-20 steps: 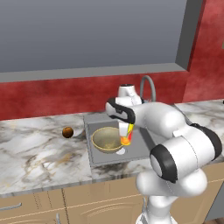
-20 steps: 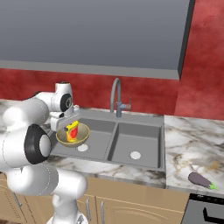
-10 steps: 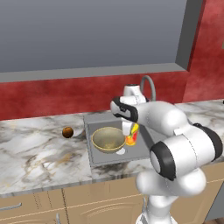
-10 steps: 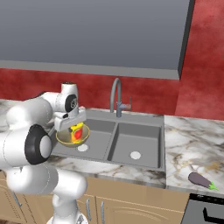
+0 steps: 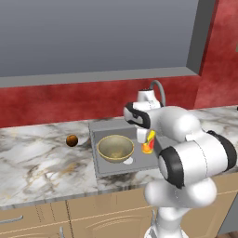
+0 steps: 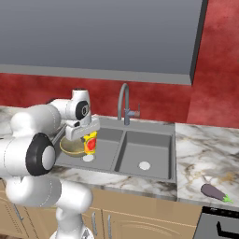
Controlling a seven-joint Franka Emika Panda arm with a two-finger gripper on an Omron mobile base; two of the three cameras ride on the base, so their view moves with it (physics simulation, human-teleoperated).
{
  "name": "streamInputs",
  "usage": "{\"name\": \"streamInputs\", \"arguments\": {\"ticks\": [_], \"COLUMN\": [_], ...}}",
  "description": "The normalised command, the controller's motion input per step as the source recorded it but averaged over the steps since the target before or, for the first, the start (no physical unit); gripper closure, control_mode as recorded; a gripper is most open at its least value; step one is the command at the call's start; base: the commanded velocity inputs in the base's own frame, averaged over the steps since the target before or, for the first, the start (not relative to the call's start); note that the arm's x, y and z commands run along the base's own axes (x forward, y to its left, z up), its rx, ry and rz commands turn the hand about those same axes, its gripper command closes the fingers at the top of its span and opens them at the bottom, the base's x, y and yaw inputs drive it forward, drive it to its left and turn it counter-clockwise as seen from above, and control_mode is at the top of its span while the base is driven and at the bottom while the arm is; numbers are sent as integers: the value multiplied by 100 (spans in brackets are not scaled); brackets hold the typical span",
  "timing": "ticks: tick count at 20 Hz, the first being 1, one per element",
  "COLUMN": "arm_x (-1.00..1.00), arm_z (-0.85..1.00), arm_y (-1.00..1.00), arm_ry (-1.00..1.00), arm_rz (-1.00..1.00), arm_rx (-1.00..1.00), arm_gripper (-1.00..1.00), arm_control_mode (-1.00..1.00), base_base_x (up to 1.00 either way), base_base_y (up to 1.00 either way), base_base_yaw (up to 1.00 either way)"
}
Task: Remove the eggplant and orange from the sink. Then move the bowl and cup from the counter to the sink for washing.
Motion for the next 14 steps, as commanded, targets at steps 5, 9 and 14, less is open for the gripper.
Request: {"name": "streamInputs", "arguments": {"ticks": [5, 9, 14], "arm_x": [12, 21, 28], "arm_z": [-6, -8, -7], "arm_y": [-10, -2, 0], "arm_ry": [0, 0, 5], "arm_rz": [-7, -8, -8], "arm_rx": [-5, 0, 0], "arm_gripper": [100, 100, 100], "arm_control_mode": [-100, -100, -100], "base_base_x": [0, 0, 0], "base_base_y": [0, 0, 0], "base_base_yaw": [0, 0, 0]}}
